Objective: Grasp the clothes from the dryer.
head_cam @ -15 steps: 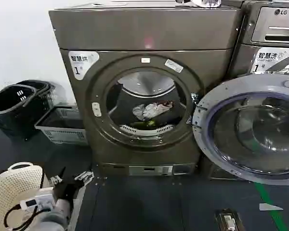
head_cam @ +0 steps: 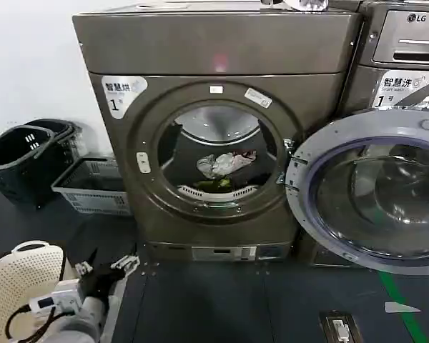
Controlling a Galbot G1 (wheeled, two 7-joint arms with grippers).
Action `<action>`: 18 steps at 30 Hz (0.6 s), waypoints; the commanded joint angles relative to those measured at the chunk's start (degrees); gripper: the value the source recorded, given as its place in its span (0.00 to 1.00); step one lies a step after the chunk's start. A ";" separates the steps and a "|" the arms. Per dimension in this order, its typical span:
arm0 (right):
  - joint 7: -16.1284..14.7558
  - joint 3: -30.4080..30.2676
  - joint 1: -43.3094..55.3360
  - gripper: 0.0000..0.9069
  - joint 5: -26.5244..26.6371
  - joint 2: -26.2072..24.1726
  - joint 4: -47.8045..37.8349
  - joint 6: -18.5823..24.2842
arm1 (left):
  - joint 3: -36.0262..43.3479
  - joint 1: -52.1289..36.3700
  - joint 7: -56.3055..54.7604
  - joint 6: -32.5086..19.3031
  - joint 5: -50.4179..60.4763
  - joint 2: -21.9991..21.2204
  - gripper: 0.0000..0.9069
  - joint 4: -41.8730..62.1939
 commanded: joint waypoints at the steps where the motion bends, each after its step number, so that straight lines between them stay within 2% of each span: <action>1: 0.47 -0.19 0.13 1.00 0.03 -0.09 -0.48 1.09 | 0.05 0.08 0.02 2.81 0.03 -0.03 1.00 -0.13; 18: 1.50 -0.32 0.27 1.00 0.22 -0.50 -0.90 1.07 | 0.12 0.40 0.06 2.81 0.12 -0.05 1.00 -0.48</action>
